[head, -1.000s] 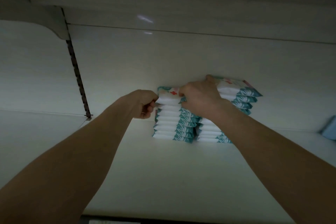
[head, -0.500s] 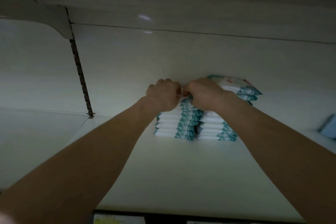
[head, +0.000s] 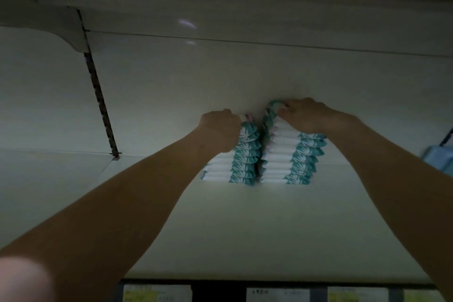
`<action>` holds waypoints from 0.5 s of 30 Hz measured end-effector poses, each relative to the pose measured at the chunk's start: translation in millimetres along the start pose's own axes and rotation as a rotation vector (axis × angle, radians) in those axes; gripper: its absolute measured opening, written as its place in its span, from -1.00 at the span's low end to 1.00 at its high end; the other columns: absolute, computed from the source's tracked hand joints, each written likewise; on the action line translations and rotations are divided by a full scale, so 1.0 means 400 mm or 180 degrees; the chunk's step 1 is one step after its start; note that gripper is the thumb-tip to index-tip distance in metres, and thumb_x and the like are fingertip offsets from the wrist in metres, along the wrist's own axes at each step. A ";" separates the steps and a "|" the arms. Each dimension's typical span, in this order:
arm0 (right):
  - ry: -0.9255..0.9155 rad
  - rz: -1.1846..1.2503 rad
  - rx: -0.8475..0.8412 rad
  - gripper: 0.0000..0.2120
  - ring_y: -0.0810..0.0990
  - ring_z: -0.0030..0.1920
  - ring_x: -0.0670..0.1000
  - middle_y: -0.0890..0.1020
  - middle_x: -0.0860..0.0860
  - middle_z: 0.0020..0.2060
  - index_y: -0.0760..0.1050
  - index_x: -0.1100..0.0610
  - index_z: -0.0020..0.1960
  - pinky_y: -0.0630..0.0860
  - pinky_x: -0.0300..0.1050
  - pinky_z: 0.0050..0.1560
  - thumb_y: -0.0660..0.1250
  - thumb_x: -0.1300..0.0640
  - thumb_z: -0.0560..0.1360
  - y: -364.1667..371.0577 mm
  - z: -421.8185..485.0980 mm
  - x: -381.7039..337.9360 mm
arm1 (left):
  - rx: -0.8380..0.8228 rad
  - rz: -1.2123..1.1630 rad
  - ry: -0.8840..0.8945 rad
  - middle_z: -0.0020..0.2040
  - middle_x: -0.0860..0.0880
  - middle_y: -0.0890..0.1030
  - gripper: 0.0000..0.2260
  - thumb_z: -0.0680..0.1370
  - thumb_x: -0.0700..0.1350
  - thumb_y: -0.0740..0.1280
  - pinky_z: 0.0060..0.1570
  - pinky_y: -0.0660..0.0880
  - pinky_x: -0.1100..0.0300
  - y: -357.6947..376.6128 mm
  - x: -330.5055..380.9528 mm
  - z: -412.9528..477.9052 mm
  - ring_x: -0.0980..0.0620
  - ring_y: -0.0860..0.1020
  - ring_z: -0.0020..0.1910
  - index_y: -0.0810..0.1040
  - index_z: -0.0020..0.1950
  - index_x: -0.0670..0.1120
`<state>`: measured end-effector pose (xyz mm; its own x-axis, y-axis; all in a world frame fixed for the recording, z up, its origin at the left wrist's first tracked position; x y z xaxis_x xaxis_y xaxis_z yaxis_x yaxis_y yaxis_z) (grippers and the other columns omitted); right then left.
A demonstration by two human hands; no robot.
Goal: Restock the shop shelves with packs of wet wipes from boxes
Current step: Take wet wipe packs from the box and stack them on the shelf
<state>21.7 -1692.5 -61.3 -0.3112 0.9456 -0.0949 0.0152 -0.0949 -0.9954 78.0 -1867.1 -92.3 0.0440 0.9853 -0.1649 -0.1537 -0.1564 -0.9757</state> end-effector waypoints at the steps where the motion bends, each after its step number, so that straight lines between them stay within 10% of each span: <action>1: -0.0028 0.0051 0.0064 -0.48 0.27 0.43 0.16 0.23 0.10 0.50 0.10 0.02 0.55 0.20 -0.04 0.42 -0.07 -0.15 0.64 0.014 0.002 -0.003 | 0.0068 0.0028 0.0009 0.21 -0.11 0.44 -0.68 0.62 -0.07 0.20 -0.05 0.37 0.11 0.006 0.001 0.003 -0.10 0.48 0.18 0.40 0.36 -0.11; 9: 0.0172 -0.0045 0.0313 -0.45 0.06 0.49 0.19 0.11 0.06 0.52 0.01 -0.10 0.55 0.10 0.25 0.44 -0.07 -0.23 0.59 0.059 0.000 -0.029 | 0.0445 0.0364 0.0170 0.19 -0.10 0.49 -0.69 0.62 -0.18 0.18 -0.14 0.31 0.14 0.025 0.014 0.003 -0.11 0.51 0.13 0.41 0.36 -0.09; 15: 0.0201 -0.0173 0.0369 -0.46 0.07 0.49 0.17 0.12 0.07 0.52 0.07 -0.08 0.54 0.04 0.24 0.46 -0.06 -0.21 0.59 0.060 -0.002 -0.028 | 0.0222 -0.0087 0.0268 0.33 -0.15 0.40 -0.58 0.62 -0.13 0.16 0.17 0.39 0.04 0.033 0.018 -0.001 -0.14 0.41 0.28 0.24 0.48 -0.07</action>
<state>26.5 -1705.2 -83.9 -0.2482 0.9676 -0.0454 -0.1110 -0.0750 -0.9910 76.5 -1862.2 -106.5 0.1315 0.9795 -0.1526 -0.2194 -0.1214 -0.9681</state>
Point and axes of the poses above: each hand's wrist, its own z-axis towards the middle knuckle, its own y-axis out of the palm, x = y × z, the point moved 3 cm from there along z, towards the middle knuckle
